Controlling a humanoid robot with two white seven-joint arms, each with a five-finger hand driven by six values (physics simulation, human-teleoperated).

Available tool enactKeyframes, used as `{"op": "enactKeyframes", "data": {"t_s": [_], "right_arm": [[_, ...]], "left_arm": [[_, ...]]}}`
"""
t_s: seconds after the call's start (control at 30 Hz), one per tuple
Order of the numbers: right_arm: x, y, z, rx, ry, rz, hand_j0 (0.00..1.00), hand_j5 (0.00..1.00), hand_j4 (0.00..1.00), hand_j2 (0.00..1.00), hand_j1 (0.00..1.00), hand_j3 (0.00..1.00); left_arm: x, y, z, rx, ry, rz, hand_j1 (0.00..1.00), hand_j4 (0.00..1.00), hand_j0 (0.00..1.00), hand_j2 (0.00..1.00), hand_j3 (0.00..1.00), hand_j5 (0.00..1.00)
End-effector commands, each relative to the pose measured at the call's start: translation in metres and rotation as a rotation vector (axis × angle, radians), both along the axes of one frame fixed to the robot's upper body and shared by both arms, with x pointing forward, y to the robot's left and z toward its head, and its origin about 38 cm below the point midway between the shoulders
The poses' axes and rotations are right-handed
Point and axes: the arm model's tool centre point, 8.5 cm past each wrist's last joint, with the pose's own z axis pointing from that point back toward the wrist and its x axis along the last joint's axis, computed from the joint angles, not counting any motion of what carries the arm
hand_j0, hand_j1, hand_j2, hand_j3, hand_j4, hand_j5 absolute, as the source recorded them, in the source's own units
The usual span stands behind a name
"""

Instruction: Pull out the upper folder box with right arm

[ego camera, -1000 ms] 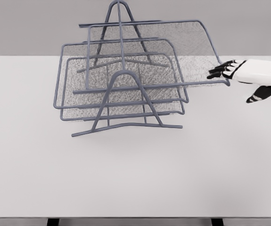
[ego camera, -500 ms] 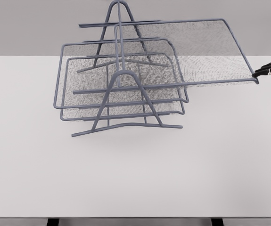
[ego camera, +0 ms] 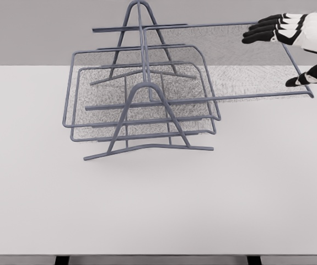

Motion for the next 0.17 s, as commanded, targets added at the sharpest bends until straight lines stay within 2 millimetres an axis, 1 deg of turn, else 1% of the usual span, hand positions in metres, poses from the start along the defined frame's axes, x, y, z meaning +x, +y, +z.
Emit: {"op": "enactKeyframes", "data": {"t_s": [0.0,0.03,0.07,0.1,0.13], "right_arm": [[0.004,0.033,-0.021,0.052,0.048,0.088,1.0,1.0,1.0,1.0,1.0,1.0],[0.004,0.041,-0.037,0.038,0.094,0.109,1.0,1.0,1.0,1.0,1.0,1.0],[0.003,0.038,-0.042,0.025,0.109,0.101,1.0,1.0,1.0,1.0,1.0,1.0],[0.001,0.025,-0.039,-0.002,0.108,0.068,1.0,1.0,1.0,1.0,1.0,1.0],[0.001,0.023,-0.039,-0.006,0.108,0.064,1.0,1.0,1.0,1.0,1.0,1.0]], "left_arm": [[0.0,0.0,0.0,0.001,0.0,0.0,1.0,1.0,1.0,1.0,1.0,1.0],[0.002,0.0,0.0,-0.001,-0.005,0.0,1.0,1.0,1.0,1.0,1.0,1.0],[0.002,0.0,0.0,-0.001,-0.005,0.0,1.0,1.0,1.0,1.0,1.0,1.0],[0.003,0.0,0.0,-0.001,-0.005,0.0,1.0,1.0,1.0,1.0,1.0,1.0],[0.003,0.0,0.0,-0.003,-0.006,0.0,1.0,1.0,1.0,1.0,1.0,1.0]]}}
